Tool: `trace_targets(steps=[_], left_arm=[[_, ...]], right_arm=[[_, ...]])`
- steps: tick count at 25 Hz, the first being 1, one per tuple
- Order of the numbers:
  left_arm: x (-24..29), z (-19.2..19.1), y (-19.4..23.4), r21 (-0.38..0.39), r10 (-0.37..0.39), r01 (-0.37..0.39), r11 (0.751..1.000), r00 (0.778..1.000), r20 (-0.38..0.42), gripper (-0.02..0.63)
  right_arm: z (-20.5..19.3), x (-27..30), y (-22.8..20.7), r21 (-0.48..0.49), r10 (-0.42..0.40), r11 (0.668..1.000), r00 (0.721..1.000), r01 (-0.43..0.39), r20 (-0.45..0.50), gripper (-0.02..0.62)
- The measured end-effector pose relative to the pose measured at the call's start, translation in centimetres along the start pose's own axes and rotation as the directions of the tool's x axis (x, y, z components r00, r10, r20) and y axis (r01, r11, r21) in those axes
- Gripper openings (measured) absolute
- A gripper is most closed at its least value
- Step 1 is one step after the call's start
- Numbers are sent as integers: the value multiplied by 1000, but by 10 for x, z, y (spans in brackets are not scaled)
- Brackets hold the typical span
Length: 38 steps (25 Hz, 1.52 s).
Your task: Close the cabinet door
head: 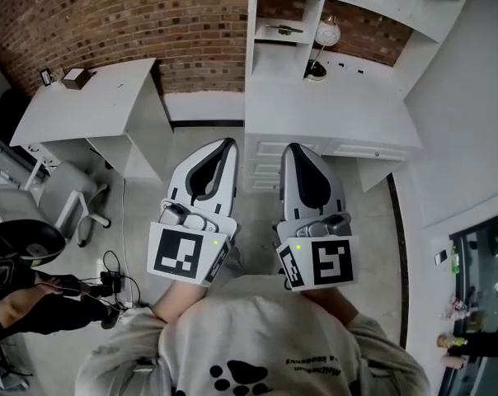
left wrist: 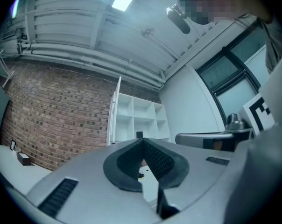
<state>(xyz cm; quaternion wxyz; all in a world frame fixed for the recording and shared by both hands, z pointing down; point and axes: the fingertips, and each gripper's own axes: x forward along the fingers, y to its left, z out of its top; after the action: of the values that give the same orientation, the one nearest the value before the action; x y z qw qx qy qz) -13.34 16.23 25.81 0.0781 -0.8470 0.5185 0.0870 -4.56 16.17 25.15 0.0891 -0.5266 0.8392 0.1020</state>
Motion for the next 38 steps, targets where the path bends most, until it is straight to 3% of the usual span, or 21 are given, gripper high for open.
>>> trace_targets(steps=[11,24,38], left_arm=[[83,-25,85,-4,-64,64,998,998,10,8],[149,-53,115,-14,-111,111,994,994,-6,8],[261,-60,150,10,-61,61,998,998,21,8]], right_arm=[[-29,112,-15,-12,-66,998,998,66,13,18],[-61,170,-49,2,-118,993,993,118,2,18],[-77,275,-109,-6,-23,1000,999,23,25,18]])
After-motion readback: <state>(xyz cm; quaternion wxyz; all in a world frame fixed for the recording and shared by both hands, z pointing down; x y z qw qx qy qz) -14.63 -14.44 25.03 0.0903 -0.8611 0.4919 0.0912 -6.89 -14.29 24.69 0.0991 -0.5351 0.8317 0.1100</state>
